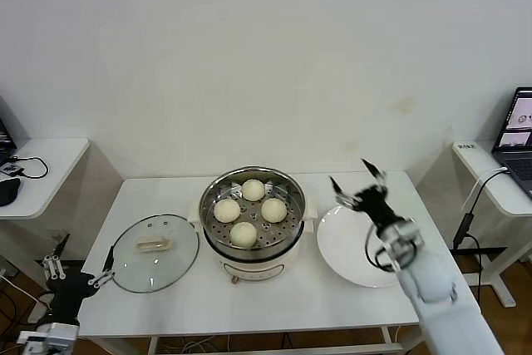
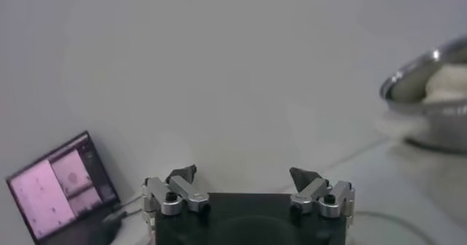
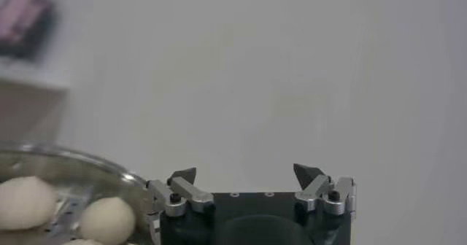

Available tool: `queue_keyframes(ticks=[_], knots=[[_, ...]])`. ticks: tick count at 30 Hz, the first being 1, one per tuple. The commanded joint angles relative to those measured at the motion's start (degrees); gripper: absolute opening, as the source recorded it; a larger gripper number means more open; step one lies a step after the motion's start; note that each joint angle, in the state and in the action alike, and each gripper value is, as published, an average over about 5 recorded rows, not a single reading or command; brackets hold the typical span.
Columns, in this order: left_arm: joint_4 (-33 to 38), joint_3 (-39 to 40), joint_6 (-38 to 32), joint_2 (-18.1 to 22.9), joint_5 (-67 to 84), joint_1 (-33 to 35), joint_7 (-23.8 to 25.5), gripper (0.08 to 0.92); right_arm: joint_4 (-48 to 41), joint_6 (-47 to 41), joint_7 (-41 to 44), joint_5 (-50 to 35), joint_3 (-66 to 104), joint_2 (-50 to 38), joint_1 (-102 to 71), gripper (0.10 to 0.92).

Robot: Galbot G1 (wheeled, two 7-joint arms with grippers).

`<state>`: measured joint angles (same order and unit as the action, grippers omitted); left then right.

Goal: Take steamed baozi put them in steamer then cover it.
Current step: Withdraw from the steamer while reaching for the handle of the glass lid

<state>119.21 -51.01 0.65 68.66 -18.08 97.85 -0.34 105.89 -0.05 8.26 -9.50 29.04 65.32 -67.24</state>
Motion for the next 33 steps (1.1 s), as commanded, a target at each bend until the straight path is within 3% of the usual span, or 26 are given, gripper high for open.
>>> queue_keyframes(ticks=[1, 11, 19, 33], knots=[[-8.65, 1.13, -4.85, -4.33, -37.99, -2.51, 1.13, 0.823, 3.27, 4.77, 1.39, 5.95, 17.4, 10.81, -20.23, 0.823], [-17.63, 8.45, -6.45, -6.35, -51.9, -9.49, -2.33, 0.823, 5.64, 5.07, 0.54, 5.81, 19.88, 12.28, -25.43, 0.823], [-23.72, 15.19, -6.47, -6.39, -53.57, -15.42, -2.35, 0.823, 6.31, 5.24, -0.1, 6.4, 20.1, 13.66, -27.05, 0.823], [-32.14, 19.25, -6.38, -6.12, -52.51, -25.58, -2.28, 0.823, 5.93, 5.66, 0.0, 7.77, 19.62, 14.44, -28.25, 0.823]])
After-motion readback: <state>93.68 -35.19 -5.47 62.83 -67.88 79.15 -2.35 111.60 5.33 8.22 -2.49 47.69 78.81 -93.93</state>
